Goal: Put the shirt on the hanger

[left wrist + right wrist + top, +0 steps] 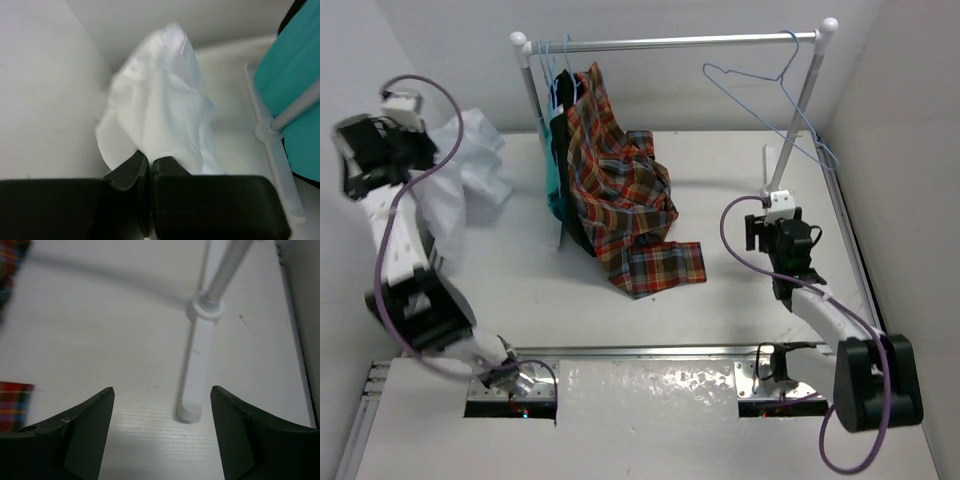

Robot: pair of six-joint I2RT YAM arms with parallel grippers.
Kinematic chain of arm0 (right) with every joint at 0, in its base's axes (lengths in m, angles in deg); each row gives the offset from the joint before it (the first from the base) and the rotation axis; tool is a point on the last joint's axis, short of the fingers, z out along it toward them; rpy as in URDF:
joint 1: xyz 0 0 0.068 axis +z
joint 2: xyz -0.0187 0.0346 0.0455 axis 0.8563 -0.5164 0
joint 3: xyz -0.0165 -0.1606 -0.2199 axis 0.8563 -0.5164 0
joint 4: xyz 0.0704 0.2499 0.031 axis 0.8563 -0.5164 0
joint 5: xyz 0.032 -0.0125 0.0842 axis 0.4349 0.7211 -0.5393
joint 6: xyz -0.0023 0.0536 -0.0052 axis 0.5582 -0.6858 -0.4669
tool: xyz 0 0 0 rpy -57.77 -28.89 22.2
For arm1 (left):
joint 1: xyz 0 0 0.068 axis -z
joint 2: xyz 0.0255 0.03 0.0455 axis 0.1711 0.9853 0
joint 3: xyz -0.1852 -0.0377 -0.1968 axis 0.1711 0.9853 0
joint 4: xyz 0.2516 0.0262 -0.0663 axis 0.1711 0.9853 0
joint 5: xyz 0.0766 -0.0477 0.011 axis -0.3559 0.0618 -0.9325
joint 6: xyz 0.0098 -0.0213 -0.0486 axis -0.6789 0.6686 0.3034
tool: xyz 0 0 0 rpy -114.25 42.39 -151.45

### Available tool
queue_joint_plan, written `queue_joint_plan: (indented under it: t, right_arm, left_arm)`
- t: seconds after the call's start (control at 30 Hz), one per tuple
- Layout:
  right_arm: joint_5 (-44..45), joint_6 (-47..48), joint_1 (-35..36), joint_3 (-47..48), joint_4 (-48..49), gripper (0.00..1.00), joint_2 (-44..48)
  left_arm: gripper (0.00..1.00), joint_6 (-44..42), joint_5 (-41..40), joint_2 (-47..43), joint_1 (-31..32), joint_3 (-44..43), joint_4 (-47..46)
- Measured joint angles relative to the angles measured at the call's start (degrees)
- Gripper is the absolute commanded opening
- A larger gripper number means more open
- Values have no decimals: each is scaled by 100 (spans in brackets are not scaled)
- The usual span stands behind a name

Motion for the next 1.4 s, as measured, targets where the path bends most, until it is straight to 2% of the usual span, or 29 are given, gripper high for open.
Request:
queue_joint_plan:
  t: [0.07,0.13,0.3,0.37,0.43,0.6,0.67,0.77,0.9,1.0,1.03,1.07,1.13,1.17,1.27,1.4]
  right_arm:
    - [-647,136,11,339,-586,75,334]
    - [-1285,271,26,643,-1102,76,647]
    - [-2618,439,61,1486,-2286,79,1134]
    - [-2977,411,61,1956,-2791,78,1169]
    - [-3270,350,61,2492,-3226,77,1134]
    - [-3672,-76,63,3709,-4087,71,953]
    - [-3724,-293,114,3952,-4273,69,927]
    - [-3585,-568,417,4221,-4566,68,841]
    - [-2940,-647,1661,4734,-5073,72,409]
    - [-2896,-780,2441,4881,-4988,75,46]
    - [-2881,-813,2667,4870,-4977,77,-26]
    - [-2809,-844,2942,4852,-4940,82,-92]
    - [-2752,-883,3432,4846,-4857,84,-190]
    - [-2754,-909,3681,4846,-4765,89,-249]
    - [-2782,-1008,4159,4824,-4391,90,-413]
    - [-2747,-1150,4363,4715,-3886,83,-737]
  left_arm:
    - [0,-404,501,-1001,-328,-59,243]
    - [0,-933,1084,-1810,-457,-557,986]
    - [0,-1635,2616,-2428,-282,-2037,2673]
    - [0,-1351,3117,-2629,-186,-2288,2975]
    - [0,-732,3486,-2787,28,-2345,2870]
    - [0,299,3897,-3038,579,-2179,2533]
    - [0,435,3827,-3110,817,-2024,2487]
    - [0,466,3204,-3213,1375,-1530,2520]
    - [0,457,1725,-3062,3156,-807,2778]
    - [0,442,1104,-2754,4006,-531,2883]
    - [0,420,997,-2667,4089,-470,2924]
    - [0,372,890,-2605,4138,-411,2990]
    - [0,319,861,-2634,4168,-262,3003]
    - [0,310,872,-2688,4172,-168,2988]
    - [0,352,981,-3008,4371,376,2680]
    - [0,525,1119,-3217,4942,973,2328]
